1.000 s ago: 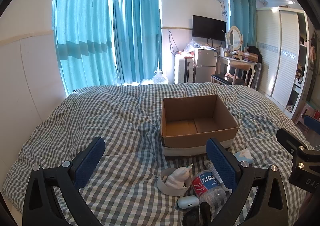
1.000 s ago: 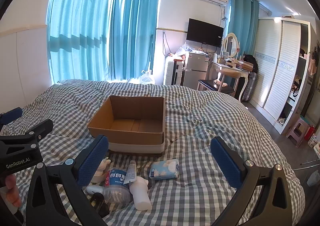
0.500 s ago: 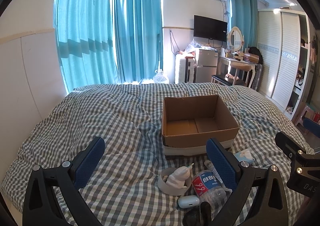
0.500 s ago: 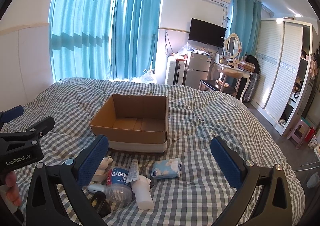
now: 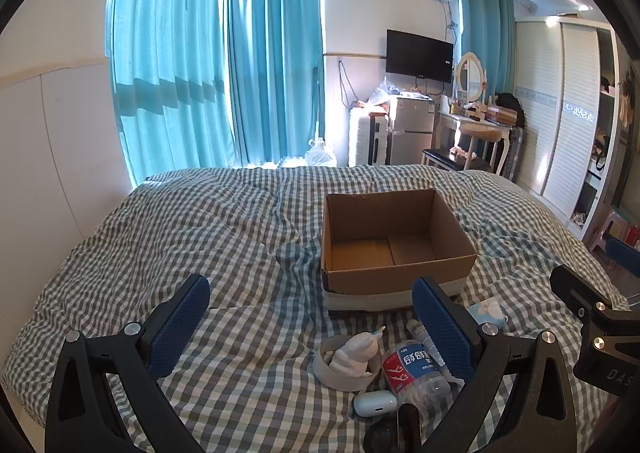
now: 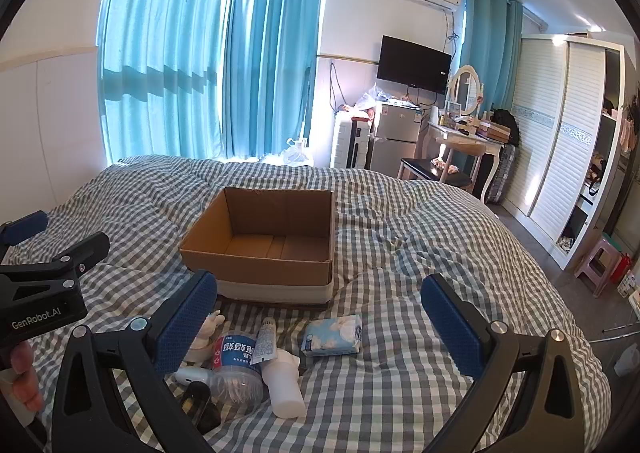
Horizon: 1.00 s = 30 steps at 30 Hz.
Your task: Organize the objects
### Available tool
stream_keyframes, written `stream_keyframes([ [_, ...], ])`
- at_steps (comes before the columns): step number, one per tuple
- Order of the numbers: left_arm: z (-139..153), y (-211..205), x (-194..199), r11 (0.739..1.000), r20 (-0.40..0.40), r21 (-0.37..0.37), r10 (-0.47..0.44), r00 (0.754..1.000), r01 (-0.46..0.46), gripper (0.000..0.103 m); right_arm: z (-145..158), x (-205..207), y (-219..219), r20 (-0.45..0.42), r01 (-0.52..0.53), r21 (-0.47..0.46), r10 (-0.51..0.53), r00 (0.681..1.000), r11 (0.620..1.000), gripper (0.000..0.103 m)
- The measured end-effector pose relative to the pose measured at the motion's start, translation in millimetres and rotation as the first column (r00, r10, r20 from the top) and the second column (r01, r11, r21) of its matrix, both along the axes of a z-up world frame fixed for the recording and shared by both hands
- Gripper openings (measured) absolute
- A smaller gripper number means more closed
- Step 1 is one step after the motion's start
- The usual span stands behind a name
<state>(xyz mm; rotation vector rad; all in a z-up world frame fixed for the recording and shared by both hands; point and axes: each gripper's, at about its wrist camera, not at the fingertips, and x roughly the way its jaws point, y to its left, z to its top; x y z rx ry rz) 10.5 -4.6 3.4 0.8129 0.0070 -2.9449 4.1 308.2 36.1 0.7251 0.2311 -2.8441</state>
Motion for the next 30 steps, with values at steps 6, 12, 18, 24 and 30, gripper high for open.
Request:
stream_keyframes([
  [6, -1, 0, -1, 1.000, 0.001, 0.001, -0.002, 1.000, 0.002, 0.103, 1, 1, 1, -0.004, -0.004, -0.002, 0.004, 1.000, 1.000, 0.102],
  [12, -9, 1, -6, 1.000, 0.032, -0.003, -0.007, 0.999, 0.007, 0.103, -1, -2, 3, 0.014, -0.004, -0.003, 0.004, 1.000, 1.000, 0.102],
  [18, -40, -5, -26, 1.000, 0.141, 0.020, -0.011, 0.990, 0.008, 0.103, -17, -15, 7, 0.056, 0.007, 0.014, -0.008, 0.998, 1.000, 0.102],
  [24, -84, -5, -48, 1.000, 0.257, 0.008, -0.015, 0.966, 0.013, 0.103, -56, -43, 14, 0.161, 0.017, 0.047, -0.024, 0.987, 0.999, 0.102],
  [30, -123, 1, -69, 0.998, 0.380, 0.004, -0.066, 0.923, 0.069, 0.103, -80, -67, 27, 0.221, 0.046, 0.063, -0.059, 0.973, 0.997, 0.102],
])
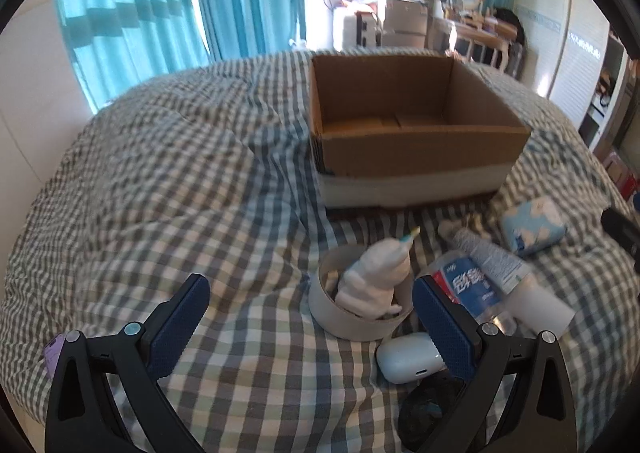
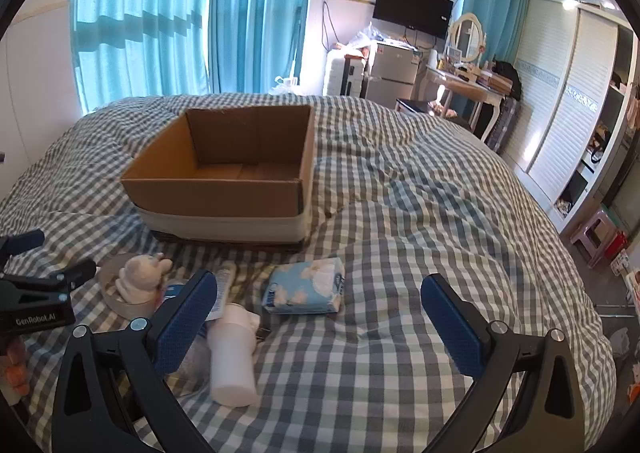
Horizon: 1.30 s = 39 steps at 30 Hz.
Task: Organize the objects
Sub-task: 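Grasp the white cardboard ring with the left gripper while the right gripper grasps the blue floral tissue pack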
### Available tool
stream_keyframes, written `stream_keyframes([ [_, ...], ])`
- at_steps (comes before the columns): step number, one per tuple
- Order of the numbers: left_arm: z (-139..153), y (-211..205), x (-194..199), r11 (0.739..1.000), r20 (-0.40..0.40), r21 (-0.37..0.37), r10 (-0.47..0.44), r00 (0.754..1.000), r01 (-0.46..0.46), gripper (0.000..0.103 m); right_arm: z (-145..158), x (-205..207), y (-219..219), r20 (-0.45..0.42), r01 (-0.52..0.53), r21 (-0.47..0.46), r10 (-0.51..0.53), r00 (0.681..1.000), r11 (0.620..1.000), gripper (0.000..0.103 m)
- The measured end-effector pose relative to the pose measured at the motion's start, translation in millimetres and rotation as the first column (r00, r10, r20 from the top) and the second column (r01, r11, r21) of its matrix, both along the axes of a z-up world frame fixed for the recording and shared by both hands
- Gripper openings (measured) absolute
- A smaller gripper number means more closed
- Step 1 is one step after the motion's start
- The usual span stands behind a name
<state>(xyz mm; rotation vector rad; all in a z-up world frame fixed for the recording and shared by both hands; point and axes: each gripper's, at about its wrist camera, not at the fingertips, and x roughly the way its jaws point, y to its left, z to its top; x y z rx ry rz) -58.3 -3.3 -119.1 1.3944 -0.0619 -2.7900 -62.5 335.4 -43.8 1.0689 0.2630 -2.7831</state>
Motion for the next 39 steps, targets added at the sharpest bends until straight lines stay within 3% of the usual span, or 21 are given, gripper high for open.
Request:
stream_keyframes([
  [3, -19, 3, -9, 0.999, 0.068, -0.040, -0.007, 0.998, 0.010, 0.103, -8, -10, 6, 0.020, 0.000, 0.007, 0.000, 1.000, 1.000, 0.102],
  [6, -33, 5, -14, 0.998, 0.118, -0.023, -0.047, 0.992, 0.051, 0.103, -18, -18, 6, 0.056, -0.021, 0.023, 0.020, 0.998, 1.000, 0.102],
  [12, -53, 16, -15, 0.991, 0.158, -0.060, -0.107, 0.982, 0.118, 0.103, -40, -41, 5, 0.137, -0.049, 0.049, 0.042, 0.990, 0.998, 0.102],
  [29, -85, 31, -51, 0.982, 0.221, -0.056, -0.166, 0.961, 0.182, 0.103, -94, -91, -18, 0.338, -0.115, 0.101, 0.075, 0.938, 0.988, 0.102],
  [31, -84, 31, -50, 0.983, 0.213, -0.054, -0.160, 0.964, 0.175, 0.101, -98, -92, -19, 0.349, -0.119, 0.110, 0.073, 0.934, 0.987, 0.098],
  [35, -76, 26, -46, 0.985, 0.199, -0.025, -0.161, 0.967, 0.169, 0.084, -99, -87, -22, 0.348, -0.130, 0.135, 0.076, 0.934, 0.982, 0.086],
  [37, -73, 23, -43, 0.987, 0.189, -0.010, -0.158, 0.969, 0.163, 0.084, -99, -83, -23, 0.339, -0.136, 0.147, 0.079, 0.937, 0.980, 0.071],
  [39, -69, 20, -41, 0.988, 0.178, 0.004, -0.154, 0.972, 0.156, 0.083, -98, -78, -23, 0.325, -0.140, 0.156, 0.084, 0.942, 0.978, 0.066],
])
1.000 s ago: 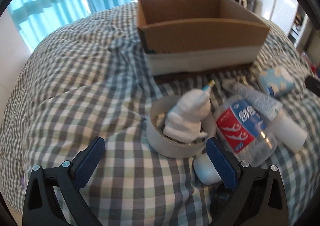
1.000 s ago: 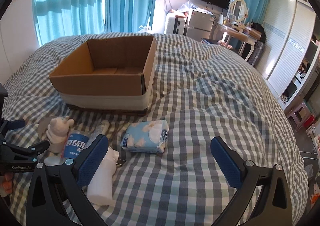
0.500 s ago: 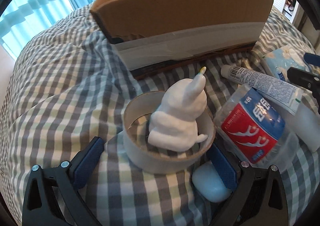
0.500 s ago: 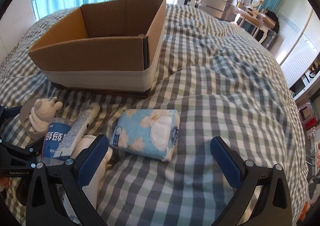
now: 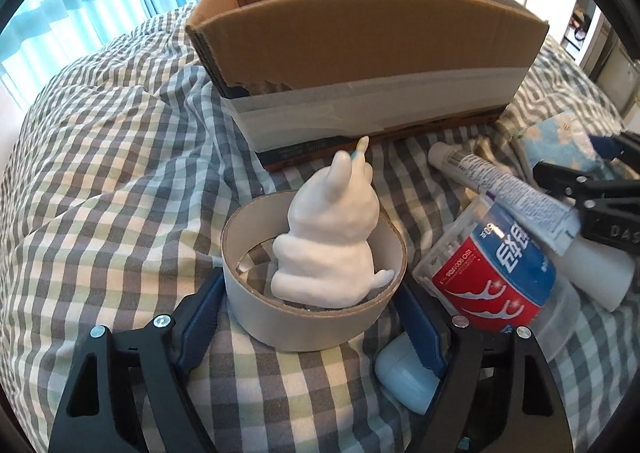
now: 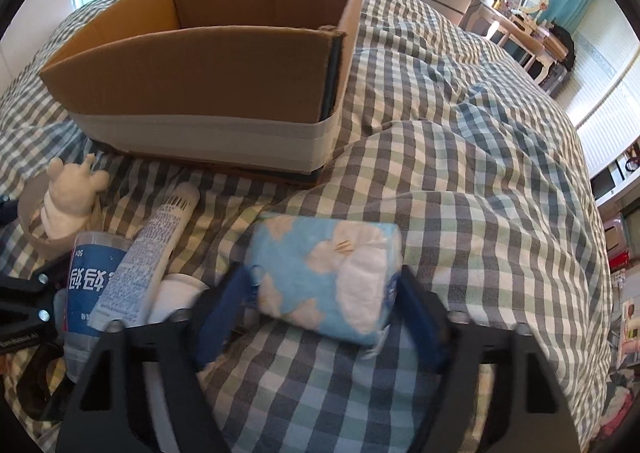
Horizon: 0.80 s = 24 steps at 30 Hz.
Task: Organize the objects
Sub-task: 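Grasp the white cardboard ring with the left gripper while the right gripper grasps the blue floral tissue pack, then lift the ring and tissue pack and carry both over the cardboard box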
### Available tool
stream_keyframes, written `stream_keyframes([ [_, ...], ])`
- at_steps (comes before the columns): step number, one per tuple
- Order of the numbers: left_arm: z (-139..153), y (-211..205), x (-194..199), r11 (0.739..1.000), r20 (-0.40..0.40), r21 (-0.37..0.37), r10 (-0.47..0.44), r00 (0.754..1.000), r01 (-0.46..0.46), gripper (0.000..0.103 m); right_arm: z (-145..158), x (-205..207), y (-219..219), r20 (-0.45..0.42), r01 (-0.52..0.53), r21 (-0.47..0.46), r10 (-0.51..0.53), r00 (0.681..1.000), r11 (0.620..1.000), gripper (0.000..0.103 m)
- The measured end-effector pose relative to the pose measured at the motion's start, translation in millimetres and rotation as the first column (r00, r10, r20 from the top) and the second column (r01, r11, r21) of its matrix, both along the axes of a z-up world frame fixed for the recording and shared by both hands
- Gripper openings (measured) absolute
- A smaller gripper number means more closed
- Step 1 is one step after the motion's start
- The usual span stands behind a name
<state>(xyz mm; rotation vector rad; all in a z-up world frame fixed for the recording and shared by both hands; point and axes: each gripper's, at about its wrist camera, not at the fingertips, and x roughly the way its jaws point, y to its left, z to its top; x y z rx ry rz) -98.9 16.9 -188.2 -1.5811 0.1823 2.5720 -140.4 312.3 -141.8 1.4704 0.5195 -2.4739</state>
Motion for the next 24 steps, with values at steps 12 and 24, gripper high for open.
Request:
stream_keyframes([
  [12, 43, -11, 44, 0.998, -0.124, 0.059, 0.031, 0.992, -0.024, 0.083, 39, 39, -5, -0.113, -0.030, 0.009, 0.031, 0.993, 0.999, 0.053],
  [24, 107, -3, 51, 0.996, -0.244, 0.084, 0.048, 0.969, -0.028, 0.083, 109, 77, -3, -0.201, -0.063, -0.088, 0.044, 0.979, 0.994, 0.053],
])
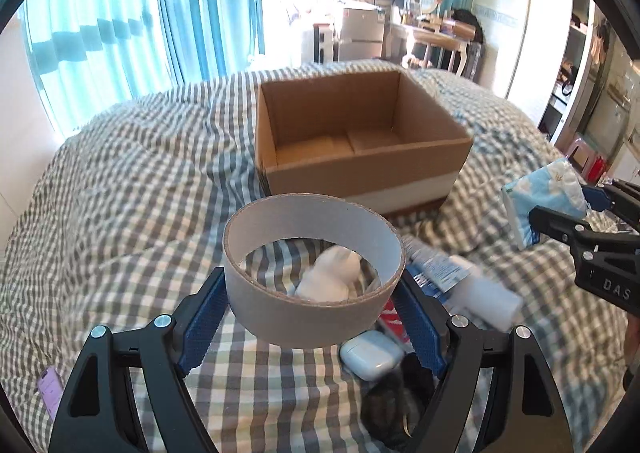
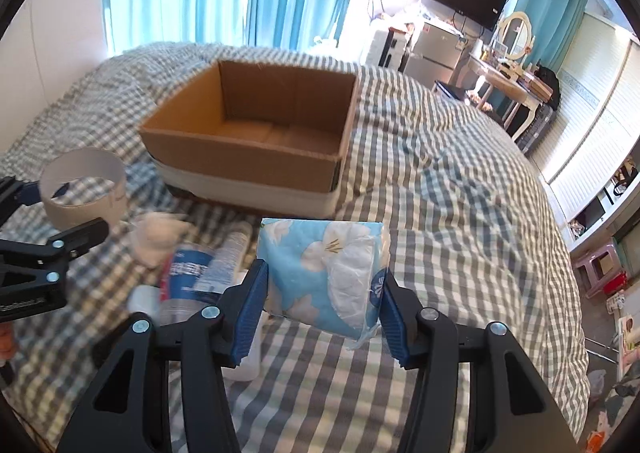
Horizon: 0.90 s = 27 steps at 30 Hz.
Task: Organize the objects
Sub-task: 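Lift the ring and tissue pack and carry both over the cardboard box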
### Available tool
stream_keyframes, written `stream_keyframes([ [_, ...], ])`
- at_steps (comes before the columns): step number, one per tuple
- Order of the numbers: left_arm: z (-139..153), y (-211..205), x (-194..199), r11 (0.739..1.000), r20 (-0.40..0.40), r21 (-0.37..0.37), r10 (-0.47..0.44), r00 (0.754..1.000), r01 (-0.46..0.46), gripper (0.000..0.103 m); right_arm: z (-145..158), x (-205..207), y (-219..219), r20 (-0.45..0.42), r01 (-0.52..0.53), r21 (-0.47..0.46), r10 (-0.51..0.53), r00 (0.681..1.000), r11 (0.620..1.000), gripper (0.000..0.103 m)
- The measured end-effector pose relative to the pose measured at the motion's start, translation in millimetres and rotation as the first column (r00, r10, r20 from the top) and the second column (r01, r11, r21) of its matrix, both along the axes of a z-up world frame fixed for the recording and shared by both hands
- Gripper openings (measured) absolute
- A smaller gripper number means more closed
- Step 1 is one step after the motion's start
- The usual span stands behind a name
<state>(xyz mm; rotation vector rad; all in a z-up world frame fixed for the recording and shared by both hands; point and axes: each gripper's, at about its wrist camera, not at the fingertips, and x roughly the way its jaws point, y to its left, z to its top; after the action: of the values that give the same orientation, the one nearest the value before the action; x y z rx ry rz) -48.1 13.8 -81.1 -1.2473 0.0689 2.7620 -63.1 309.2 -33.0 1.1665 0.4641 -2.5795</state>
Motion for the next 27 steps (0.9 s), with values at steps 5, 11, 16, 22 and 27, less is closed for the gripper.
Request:
stream_keyframes([
  [5, 32, -2, 11, 1.000, -0.057, 0.002, -0.001, 0.998, 0.001, 0.083, 31, 14, -3, -0.052, -0.023, -0.033, 0.021, 0.998, 0.999, 0.053],
  [11, 68, -7, 10, 1.000, -0.103, 0.018, -0.003, 0.995, 0.005, 0.083, 57, 20, -5, -0.088, -0.053, -0.070, 0.047, 0.995, 0.996, 0.053],
  [16, 97, -8, -2, 1.000, -0.134, 0.020, -0.005, 0.991, 0.008, 0.083, 76, 12, -11, -0.112, -0.078, -0.074, 0.070, 0.991, 0.994, 0.053],
  [22, 115, -10, -27, 1.000, -0.143, 0.027, 0.004, 0.990, 0.000, 0.083, 102, -8, -21, -0.137, -0.107, -0.111, 0.092, 0.986, 0.988, 0.053],
  [27, 125, -12, -49, 0.999, -0.148, 0.038, 0.019, 0.989, -0.013, 0.083, 120, -33, -35, -0.149, -0.132, -0.136, 0.111, 0.983, 0.982, 0.053],
])
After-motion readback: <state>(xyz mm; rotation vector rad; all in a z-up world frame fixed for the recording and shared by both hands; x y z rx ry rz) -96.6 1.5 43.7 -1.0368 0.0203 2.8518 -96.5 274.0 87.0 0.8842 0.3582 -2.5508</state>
